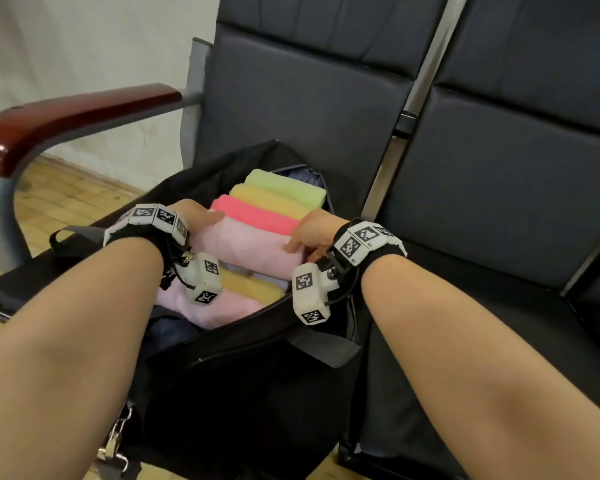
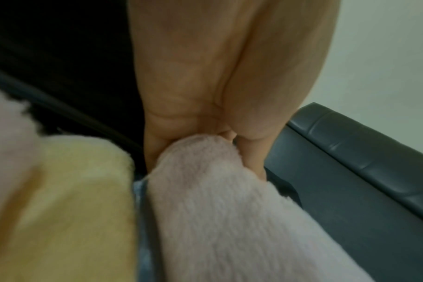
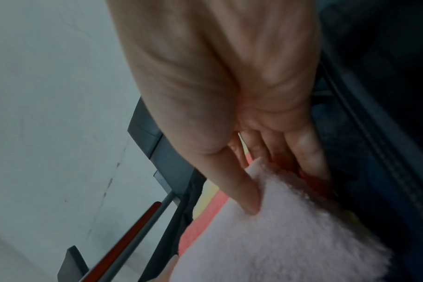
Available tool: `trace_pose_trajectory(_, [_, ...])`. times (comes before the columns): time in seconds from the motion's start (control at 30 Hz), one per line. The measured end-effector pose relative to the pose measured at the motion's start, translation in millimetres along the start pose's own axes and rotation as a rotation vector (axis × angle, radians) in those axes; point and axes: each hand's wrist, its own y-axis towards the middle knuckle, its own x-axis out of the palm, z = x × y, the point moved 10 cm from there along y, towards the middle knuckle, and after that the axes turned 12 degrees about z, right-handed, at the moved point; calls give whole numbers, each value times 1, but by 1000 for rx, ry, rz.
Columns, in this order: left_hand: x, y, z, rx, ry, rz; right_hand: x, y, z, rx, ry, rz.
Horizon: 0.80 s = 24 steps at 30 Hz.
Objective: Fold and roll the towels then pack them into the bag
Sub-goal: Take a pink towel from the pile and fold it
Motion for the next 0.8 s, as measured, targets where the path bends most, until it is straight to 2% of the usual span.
trace_pose_trajectory(0.23, [3,21,4,37,-116,28,-9,14,-2,-57,41,80])
trace_pose_trajectory(0.47, [0,9,13,93,74,132,0,21,5,-71,66,106])
trace_pose_trajectory(0.63, [-13,3,15,61,199,85,-1,24,8,-67,88,111])
trace_pose_trajectory(0.73, [-6,3,8,-28,5,-50,1,26,11,-55,131,98])
trace_pose_trajectory(0.8, [-3,-4,6,-64,-93,-87,2,24,10,-54,134,79])
